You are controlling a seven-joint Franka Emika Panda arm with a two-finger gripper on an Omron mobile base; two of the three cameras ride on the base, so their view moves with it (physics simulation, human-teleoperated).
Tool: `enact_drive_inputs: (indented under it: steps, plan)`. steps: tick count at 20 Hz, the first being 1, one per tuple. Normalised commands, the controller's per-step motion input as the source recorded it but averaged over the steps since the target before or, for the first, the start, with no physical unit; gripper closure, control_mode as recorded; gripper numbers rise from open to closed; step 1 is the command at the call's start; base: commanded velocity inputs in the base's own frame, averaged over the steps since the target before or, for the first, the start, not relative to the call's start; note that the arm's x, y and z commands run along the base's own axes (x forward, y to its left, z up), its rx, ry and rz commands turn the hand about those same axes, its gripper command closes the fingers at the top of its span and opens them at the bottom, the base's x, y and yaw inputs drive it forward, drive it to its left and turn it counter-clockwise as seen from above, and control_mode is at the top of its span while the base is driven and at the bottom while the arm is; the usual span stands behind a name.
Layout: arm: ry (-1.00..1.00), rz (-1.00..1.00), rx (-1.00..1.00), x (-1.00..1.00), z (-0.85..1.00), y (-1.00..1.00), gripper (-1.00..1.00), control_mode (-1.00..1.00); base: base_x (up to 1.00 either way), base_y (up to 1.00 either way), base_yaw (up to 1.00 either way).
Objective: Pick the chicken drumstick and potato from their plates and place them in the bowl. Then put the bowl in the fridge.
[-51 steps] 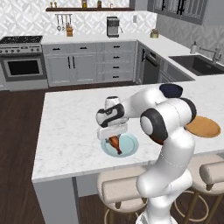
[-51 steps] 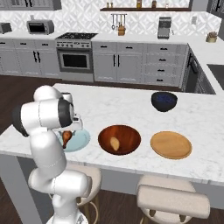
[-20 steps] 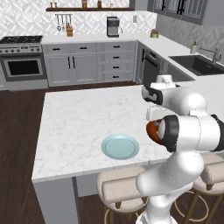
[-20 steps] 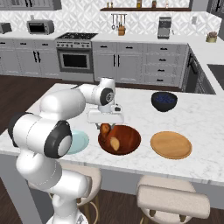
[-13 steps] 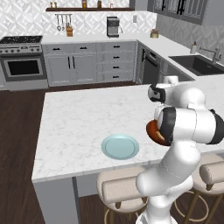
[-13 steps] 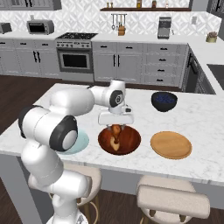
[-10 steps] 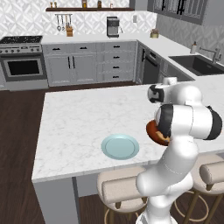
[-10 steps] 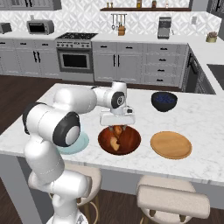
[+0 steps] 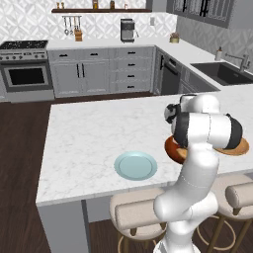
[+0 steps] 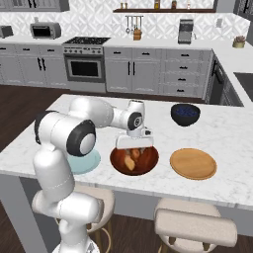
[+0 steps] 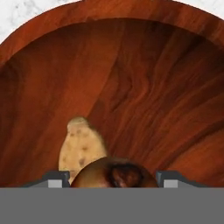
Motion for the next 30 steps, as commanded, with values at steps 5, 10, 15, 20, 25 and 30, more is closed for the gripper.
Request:
enact_drive_inputs:
  steps: [5, 10, 15, 20, 25, 30]
  plan:
    - [-0.07, 0.0, 0.02, -0.02, -0.04, 0.0, -1.0, -1.0, 0.0, 0.0, 0.0]
    - [-0.22, 0.0, 0.01, -0.39, 0.36, 0.0, -1.0, -1.0, 0.0, 0.0, 0.0]
    - [-0.18, -0.06, 0.0, -0.54, 0.45, 0.0, -1.0, -1.0, 0.0, 0.0, 0.0]
    - [-0.02, -0.37, 0.0, -0.46, 0.56, -0.09, -1.0, -1.0, 0.0, 0.0, 0.0]
    - [0.06, -0.46, 0.15, -0.37, 0.51, -0.22, -1.0, -1.0, 0.0, 0.0, 0.0]
    - [0.12, -0.47, 0.14, -0.28, 0.07, -0.25, -1.0, -1.0, 0.0, 0.0, 0.0]
